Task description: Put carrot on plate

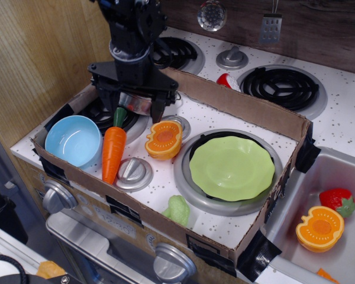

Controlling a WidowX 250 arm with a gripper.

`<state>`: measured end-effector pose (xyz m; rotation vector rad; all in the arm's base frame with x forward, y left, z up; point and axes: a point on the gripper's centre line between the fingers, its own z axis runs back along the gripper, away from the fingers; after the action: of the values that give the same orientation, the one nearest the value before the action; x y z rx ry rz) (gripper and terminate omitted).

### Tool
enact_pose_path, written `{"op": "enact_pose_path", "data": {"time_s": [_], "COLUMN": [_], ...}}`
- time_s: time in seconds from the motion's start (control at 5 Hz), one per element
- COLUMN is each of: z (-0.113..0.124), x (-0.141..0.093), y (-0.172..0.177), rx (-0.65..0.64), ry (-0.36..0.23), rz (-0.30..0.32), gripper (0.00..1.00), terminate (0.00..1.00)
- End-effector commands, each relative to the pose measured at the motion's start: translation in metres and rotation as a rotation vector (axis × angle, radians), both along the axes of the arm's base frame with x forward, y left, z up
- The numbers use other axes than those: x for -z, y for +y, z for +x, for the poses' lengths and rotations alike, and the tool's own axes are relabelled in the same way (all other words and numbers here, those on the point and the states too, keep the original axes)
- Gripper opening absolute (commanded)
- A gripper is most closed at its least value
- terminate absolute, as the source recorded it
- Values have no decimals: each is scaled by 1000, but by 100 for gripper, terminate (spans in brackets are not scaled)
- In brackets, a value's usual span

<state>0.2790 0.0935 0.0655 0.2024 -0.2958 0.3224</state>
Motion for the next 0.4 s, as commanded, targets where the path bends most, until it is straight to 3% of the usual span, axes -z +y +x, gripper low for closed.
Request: {"op": "enact_pose_path", "data": {"time_s": [0.0, 0.2], "z": [8, 8], "x": [4, 11], "y": [6, 8], "rx": [17, 25], "ry": [-39, -38], "rz": [11, 3], "gripper": [100, 100], "terminate": [0, 0]}}
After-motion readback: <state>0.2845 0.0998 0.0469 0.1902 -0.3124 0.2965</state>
